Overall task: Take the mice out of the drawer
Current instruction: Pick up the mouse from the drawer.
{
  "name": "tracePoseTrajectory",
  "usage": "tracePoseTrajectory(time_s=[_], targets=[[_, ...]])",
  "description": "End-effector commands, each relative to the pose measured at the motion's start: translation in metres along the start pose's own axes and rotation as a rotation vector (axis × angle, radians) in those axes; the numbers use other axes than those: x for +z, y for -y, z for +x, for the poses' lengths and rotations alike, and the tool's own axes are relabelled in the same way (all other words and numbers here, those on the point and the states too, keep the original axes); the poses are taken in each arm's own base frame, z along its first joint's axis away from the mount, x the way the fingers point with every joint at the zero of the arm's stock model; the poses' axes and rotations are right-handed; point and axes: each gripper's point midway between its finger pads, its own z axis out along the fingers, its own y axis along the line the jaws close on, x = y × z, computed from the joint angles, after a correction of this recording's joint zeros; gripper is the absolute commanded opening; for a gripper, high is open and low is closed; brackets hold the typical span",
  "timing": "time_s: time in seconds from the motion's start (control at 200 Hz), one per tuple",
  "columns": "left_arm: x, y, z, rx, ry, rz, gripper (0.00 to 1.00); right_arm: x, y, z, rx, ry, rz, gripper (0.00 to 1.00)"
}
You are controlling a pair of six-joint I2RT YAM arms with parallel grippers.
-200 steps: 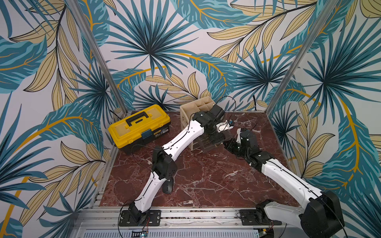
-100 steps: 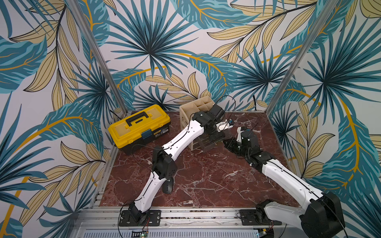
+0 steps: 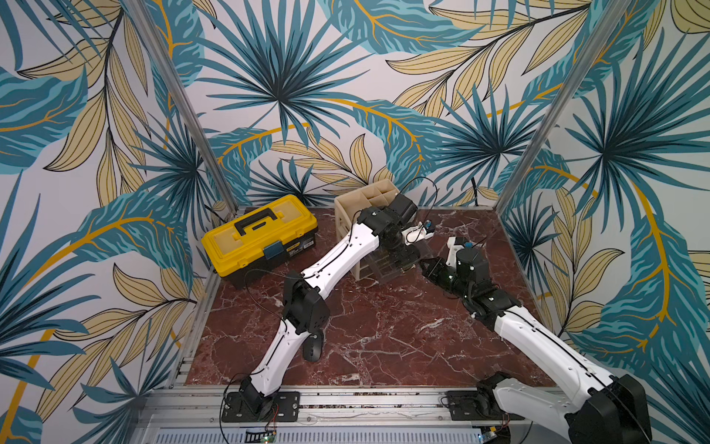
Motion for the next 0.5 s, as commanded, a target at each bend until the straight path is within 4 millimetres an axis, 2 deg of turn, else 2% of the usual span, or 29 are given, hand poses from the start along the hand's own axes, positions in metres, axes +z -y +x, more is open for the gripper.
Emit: tracePoseTrajectory(time_s=[0.0, 0.145, 0.205, 0.331, 0.421, 0.496], targets=[[0.022, 0.000, 0.018, 0.015, -0.075, 0.004, 0.79, -0.004, 0.004, 0.001, -0.016, 0.005, 0.017, 0.00], [0.027, -0.007, 0.020, 0.016, -0.084, -0.029, 0.71, -0.007, 0.006, 0.002, -0.019, 0.006, 0.024, 0.00], [0.029, -0.009, 0.021, 0.020, -0.092, -0.042, 0.71, -0.008, 0.006, 0.001, -0.019, 0.009, 0.025, 0.00], [0.029, -0.011, 0.022, 0.026, -0.100, -0.057, 0.77, -0.013, 0.004, -0.001, -0.023, 0.020, 0.024, 0.00], [0.029, -0.010, 0.021, 0.025, -0.097, -0.056, 0.76, -0.015, 0.004, -0.004, -0.027, 0.029, 0.025, 0.00], [0.029, -0.010, 0.019, 0.023, -0.088, -0.055, 0.70, -0.015, 0.005, -0.003, -0.029, 0.026, 0.030, 0.00]])
